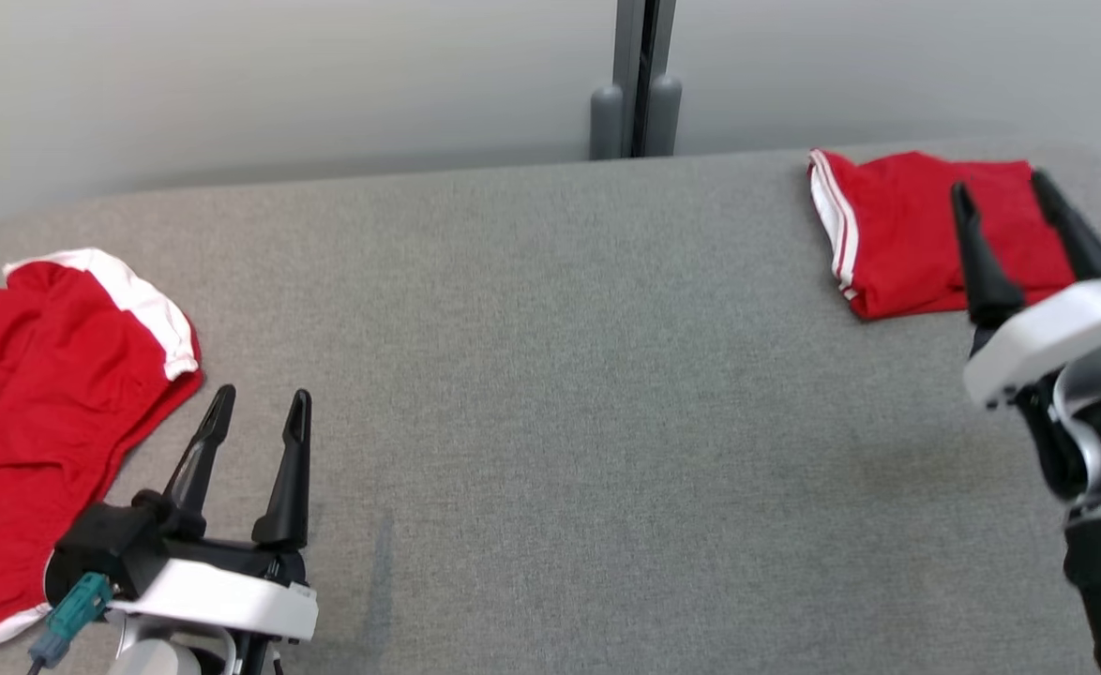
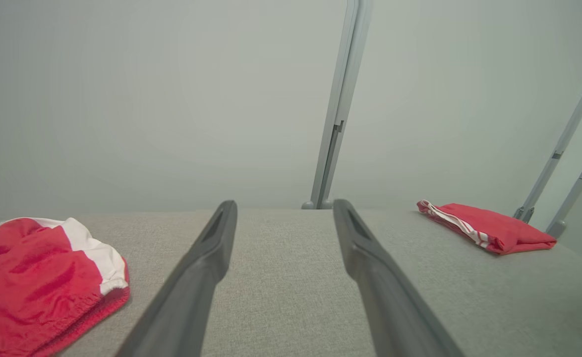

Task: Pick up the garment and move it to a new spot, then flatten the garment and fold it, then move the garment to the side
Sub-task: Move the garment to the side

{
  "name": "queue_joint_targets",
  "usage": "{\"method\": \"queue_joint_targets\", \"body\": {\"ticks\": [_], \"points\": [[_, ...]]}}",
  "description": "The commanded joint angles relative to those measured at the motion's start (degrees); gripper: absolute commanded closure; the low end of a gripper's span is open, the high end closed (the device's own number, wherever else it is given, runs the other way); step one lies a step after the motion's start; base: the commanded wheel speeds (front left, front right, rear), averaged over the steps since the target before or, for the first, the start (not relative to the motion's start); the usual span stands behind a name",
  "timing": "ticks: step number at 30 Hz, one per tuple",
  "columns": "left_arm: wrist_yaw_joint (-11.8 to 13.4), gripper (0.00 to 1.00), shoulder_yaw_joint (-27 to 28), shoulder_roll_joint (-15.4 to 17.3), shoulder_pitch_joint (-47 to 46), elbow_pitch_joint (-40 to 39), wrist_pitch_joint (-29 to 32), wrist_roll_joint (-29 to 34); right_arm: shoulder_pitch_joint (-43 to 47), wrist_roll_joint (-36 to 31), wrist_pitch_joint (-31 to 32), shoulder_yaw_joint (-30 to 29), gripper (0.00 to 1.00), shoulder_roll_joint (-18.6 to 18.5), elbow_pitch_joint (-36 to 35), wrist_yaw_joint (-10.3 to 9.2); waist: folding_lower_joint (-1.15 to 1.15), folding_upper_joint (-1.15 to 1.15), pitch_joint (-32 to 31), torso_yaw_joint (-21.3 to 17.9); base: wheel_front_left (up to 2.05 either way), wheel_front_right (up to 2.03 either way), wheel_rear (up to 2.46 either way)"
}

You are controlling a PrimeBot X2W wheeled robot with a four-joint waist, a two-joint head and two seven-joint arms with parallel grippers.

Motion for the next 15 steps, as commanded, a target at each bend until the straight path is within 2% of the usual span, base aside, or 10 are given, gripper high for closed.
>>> {"method": "queue_joint_targets", "body": {"ticks": [1,9,15], "points": [[0.48,0.0,0.3,-0.05,0.84,0.01,-0.02,0.36,2.36,0.48,0.43,0.09,0.0,-0.1,-1.23,0.0,0.0,0.0,-2.6,-0.15,0.0,0.0,0.0],[1.51,0.0,1.51,-0.73,4.63,-0.33,-0.03,0.46,15.29,0.18,-1.45,-0.15,0.0,0.97,-10.73,0.0,0.0,0.0,-6.35,0.41,0.0,0.0,0.0],[2.12,0.0,2.43,-1.04,6.67,-0.7,-0.02,0.56,23.79,-0.66,-5.6,-2.27,0.0,3.75,-15.26,0.0,0.0,0.0,-7.22,0.68,0.0,0.0,0.0]]}}
